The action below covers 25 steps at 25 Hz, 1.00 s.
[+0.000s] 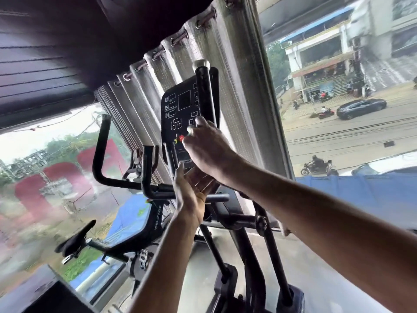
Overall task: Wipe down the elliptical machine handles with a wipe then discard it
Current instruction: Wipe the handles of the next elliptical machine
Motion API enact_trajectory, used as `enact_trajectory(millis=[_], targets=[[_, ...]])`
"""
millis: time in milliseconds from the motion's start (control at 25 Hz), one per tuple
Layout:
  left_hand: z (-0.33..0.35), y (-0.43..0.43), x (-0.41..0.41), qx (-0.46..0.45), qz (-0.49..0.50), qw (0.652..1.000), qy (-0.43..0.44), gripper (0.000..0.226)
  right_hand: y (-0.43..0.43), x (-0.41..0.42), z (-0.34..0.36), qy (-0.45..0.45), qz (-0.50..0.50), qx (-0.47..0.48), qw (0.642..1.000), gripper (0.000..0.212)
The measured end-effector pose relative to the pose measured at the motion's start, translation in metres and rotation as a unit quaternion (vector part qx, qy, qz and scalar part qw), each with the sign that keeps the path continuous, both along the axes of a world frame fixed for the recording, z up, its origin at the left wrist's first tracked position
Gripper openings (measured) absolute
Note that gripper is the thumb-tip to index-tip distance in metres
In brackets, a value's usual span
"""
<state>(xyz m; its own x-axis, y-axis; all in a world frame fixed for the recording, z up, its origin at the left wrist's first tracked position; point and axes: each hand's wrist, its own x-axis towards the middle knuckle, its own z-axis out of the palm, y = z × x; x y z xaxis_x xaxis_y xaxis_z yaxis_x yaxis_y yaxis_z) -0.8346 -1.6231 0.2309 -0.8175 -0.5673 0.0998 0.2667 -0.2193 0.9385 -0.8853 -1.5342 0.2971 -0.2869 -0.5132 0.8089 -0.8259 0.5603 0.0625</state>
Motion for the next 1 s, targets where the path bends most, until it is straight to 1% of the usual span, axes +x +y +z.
enact_trajectory(millis=[40, 80, 200, 240, 280, 360, 400, 440, 480, 520, 560, 640, 720, 760, 800, 840, 920, 1000], targets=[[0.001, -0.003, 0.001, 0.001, -0.003, 1.000, 0.001, 0.059, -0.003, 0.003, -0.007, -0.005, -0.005, 0.011, 1.000, 0.018], [0.001, -0.006, 0.001, 0.001, -0.008, 1.000, 0.001, 0.059, -0.005, 0.006, -0.018, 0.008, -0.012, 0.018, 1.000, 0.018], [-0.001, -0.015, 0.000, 0.006, -0.042, 0.999, -0.008, 0.071, -0.005, 0.013, -0.035, 0.058, -0.019, 0.019, 0.998, 0.029], [-0.003, -0.018, -0.001, 0.010, -0.050, 0.999, -0.011, 0.072, -0.004, 0.015, -0.037, 0.069, -0.023, 0.028, 0.997, 0.030], [-0.004, -0.020, -0.002, 0.013, -0.060, 0.998, -0.014, 0.070, -0.004, 0.016, -0.040, 0.087, -0.026, 0.032, 0.995, 0.029], [-0.006, -0.029, -0.004, 0.022, -0.086, 0.996, -0.017, 0.066, 0.001, 0.018, -0.058, 0.077, -0.018, 0.051, 0.996, 0.023], [-0.008, -0.034, -0.005, 0.012, -0.097, 0.995, -0.020, 0.065, 0.006, 0.014, -0.073, 0.071, -0.015, 0.058, 0.996, 0.016], [-0.009, -0.038, -0.006, -0.005, -0.107, 0.994, -0.024, 0.063, 0.011, 0.010, -0.088, 0.081, -0.017, 0.039, 0.996, 0.006], [-0.010, -0.042, -0.007, -0.025, -0.119, 0.992, -0.027, 0.059, 0.016, 0.007, -0.101, 0.083, -0.018, -0.011, 0.996, 0.013], [-0.011, -0.044, -0.008, -0.041, -0.130, 0.990, -0.027, 0.053, 0.019, 0.005, -0.114, 0.069, -0.013, -0.089, 0.994, 0.022], [-0.012, -0.046, -0.009, -0.058, -0.136, 0.989, -0.027, 0.047, 0.018, 0.006, -0.126, 0.033, 0.003, -0.186, 0.982, 0.026], [-0.012, -0.049, -0.012, -0.097, -0.148, 0.984, -0.025, 0.043, 0.008, 0.013, -0.138, -0.037, 0.035, -0.361, 0.931, 0.019], [-0.014, -0.052, -0.013, -0.120, -0.170, 0.978, -0.016, 0.045, -0.007, 0.017, -0.143, -0.094, 0.029, -0.466, 0.879, 0.014], [-0.015, -0.054, -0.013, -0.118, -0.179, 0.977, -0.011, 0.046, -0.012, 0.017, -0.140, -0.100, 0.023, -0.493, 0.864, 0.014], [-0.015, -0.056, -0.013, -0.108, -0.187, 0.976, -0.007, 0.046, -0.015, 0.017, -0.134, -0.086, 0.013, -0.503, 0.860, 0.013], [-0.015, -0.058, -0.014, -0.098, -0.197, 0.976, -0.004, 0.047, -0.018, 0.017, -0.126, -0.058, 0.001, -0.488, 0.871, 0.014], [-0.017, -0.063, -0.015, -0.086, -0.208, 0.974, -0.006, 0.049, -0.019, 0.017, -0.108, 0.012, -0.040, -0.406, 0.913, 0.016], [-0.018, -0.067, -0.016, -0.079, -0.218, 0.973, -0.010, 0.053, -0.018, 0.016, -0.105, 0.059, -0.083, -0.311, 0.945, 0.020]])
